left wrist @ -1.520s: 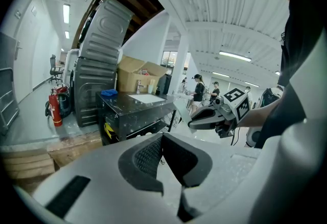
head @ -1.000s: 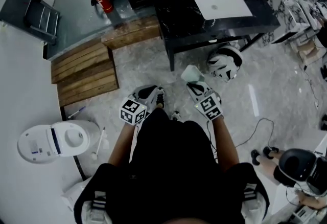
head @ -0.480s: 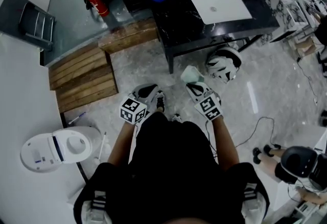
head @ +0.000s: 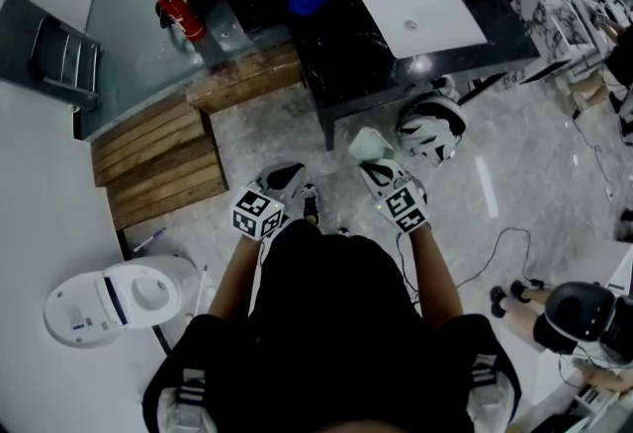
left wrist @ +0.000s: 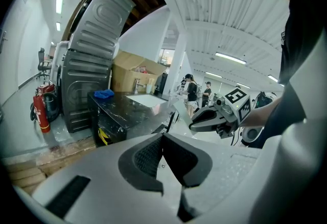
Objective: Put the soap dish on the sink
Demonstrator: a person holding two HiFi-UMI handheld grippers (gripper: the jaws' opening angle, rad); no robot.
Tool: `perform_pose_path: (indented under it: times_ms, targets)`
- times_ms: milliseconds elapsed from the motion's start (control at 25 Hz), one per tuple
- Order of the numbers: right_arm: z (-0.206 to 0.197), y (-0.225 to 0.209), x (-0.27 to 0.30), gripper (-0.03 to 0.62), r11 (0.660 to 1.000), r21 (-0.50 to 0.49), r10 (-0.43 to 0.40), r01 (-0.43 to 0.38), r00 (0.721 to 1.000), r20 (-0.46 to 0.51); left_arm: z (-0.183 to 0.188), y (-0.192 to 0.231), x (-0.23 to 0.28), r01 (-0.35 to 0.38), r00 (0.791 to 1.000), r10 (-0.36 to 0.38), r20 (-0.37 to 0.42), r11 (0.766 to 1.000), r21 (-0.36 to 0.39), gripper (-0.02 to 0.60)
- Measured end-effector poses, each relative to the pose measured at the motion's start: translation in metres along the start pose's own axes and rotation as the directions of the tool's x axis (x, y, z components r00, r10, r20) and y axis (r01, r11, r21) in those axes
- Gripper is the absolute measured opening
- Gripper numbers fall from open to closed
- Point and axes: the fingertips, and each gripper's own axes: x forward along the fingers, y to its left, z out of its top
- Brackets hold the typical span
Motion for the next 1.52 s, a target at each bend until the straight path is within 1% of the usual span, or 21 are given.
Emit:
perform_pose_path:
  times_ms: [480,840,1520]
  targets:
    - [0.006,-0.031,0.020,-0.003,0.999,0.023,-0.032,0.033,0.999,-0.011,0.020,0.030,0.029,0.039,0.999,-0.039,-0.014,0.999,0.012,0.000]
    - [0.005,-0.048,0.027,-0.003,0.997,0.047,-0.057,0.058,0.998,-0.025,0.032,0.043,0.048,0.074,0.997,-0.073,-0.022,0.997,0.022,0.000]
    - [0.011,-0.066,0.049,-0.003,0.995,0.065,-0.075,0.078,0.996,-0.045,0.042,0.072,0.061,0.103,0.994,-0.102,-0.037,0.995,0.019,0.000]
